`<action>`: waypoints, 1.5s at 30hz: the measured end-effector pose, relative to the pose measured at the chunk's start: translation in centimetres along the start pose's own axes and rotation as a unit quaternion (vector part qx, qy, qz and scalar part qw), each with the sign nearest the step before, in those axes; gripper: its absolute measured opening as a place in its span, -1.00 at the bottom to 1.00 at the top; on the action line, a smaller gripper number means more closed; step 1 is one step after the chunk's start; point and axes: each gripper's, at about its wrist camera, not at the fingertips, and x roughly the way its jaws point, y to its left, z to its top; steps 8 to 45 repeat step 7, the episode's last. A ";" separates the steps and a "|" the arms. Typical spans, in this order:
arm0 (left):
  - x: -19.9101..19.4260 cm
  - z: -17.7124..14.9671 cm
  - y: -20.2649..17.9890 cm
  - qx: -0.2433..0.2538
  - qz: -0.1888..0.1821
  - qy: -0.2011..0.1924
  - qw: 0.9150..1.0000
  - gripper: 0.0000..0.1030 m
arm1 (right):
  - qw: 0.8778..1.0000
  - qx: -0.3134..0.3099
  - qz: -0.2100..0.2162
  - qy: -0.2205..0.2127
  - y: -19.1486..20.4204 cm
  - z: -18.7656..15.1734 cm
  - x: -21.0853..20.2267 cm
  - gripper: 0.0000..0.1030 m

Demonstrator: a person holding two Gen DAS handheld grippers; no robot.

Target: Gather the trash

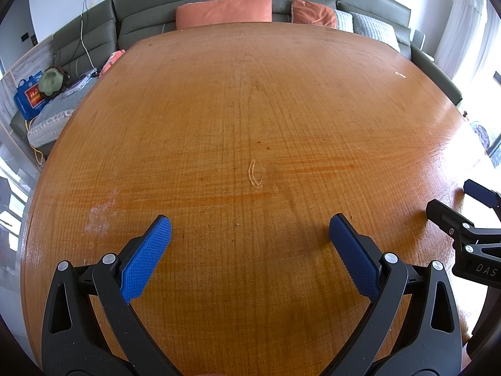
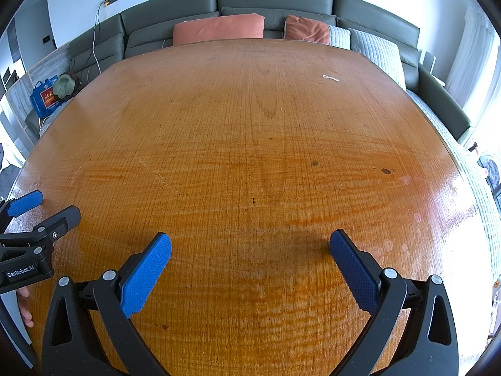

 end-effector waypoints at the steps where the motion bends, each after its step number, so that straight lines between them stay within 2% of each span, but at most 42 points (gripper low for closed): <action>1: 0.0 0.0 0.0 0.000 0.000 0.000 1.000 0.88 | 1.000 0.000 0.000 0.000 0.0 0.0 0.0 0.95; 45: 0.0 0.0 0.1 0.000 0.000 0.000 1.000 0.88 | 1.000 0.000 0.000 0.000 0.0 0.0 0.0 0.95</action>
